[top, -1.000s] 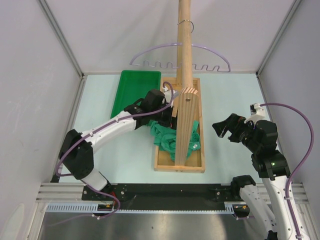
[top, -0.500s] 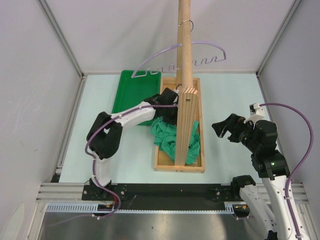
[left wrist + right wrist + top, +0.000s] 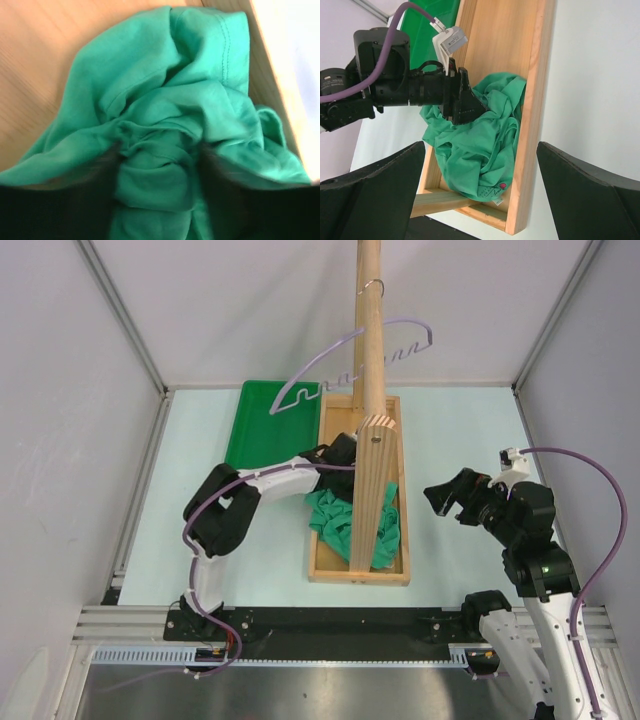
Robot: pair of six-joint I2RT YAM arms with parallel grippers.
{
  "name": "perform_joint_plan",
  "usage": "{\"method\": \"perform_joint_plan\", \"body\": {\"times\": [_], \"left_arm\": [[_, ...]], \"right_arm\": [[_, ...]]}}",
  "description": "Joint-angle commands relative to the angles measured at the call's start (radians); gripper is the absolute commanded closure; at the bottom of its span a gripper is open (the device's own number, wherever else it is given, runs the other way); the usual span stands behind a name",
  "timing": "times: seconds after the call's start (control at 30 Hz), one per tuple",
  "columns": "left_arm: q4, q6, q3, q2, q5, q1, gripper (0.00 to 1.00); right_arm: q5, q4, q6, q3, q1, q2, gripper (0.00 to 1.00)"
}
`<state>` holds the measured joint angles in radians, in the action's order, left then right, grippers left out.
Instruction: Remove the tank top from the hanger
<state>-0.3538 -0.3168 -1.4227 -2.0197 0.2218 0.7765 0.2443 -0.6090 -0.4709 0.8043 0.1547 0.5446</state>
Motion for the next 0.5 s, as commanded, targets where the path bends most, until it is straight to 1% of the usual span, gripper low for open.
{"method": "perform_joint_plan", "body": {"times": [0.0, 0.03, 0.1, 0.13, 0.17, 0.2, 0.23, 0.27, 0.33, 0.37, 0.47], "left_arm": [[0.038, -0.082, 0.085, -0.036, 0.125, 0.015, 0.55], [0.059, -0.096, 0.122, -0.01, 0.157, 0.015, 0.67], [0.134, -0.14, 0.166, 0.036, 0.189, 0.012, 0.78], [0.156, -0.154, 0.207, 0.088, 0.204, 0.01, 0.89], [0.188, -0.169, 0.225, 0.122, 0.221, 0.006, 0.97], [0.203, -0.201, 0.241, 0.153, 0.232, 0.001, 1.0], [0.219, -0.217, 0.276, 0.185, 0.24, -0.012, 1.0], [0.249, -0.232, 0.295, 0.263, 0.249, -0.02, 1.0], [0.268, -0.264, 0.342, 0.338, 0.254, -0.046, 1.0], [0.272, -0.274, 0.356, 0.404, 0.245, -0.057, 1.0], [0.274, -0.301, 0.41, 0.504, 0.237, -0.115, 1.0]], "right_arm": [[0.003, 0.018, 0.002, 0.003, -0.004, -0.014, 0.0], [0.0, 0.015, 0.006, 0.006, -0.004, -0.015, 0.0], [-0.008, 0.003, 0.009, 0.009, -0.004, -0.026, 0.0], [-0.011, -0.001, 0.015, 0.012, -0.004, -0.029, 0.0], [-0.016, -0.003, 0.015, 0.012, -0.004, -0.034, 0.0], [-0.023, -0.006, 0.018, 0.012, -0.004, -0.04, 0.0], [-0.026, -0.006, 0.02, 0.01, -0.004, -0.043, 0.0], [-0.03, -0.006, 0.02, 0.006, -0.004, -0.043, 0.0], [-0.025, 0.0, 0.018, 0.003, -0.004, -0.038, 0.0], [-0.022, 0.006, 0.018, -0.002, -0.004, -0.035, 0.0], [-0.008, 0.018, 0.012, -0.011, -0.004, -0.028, 0.0]]}}
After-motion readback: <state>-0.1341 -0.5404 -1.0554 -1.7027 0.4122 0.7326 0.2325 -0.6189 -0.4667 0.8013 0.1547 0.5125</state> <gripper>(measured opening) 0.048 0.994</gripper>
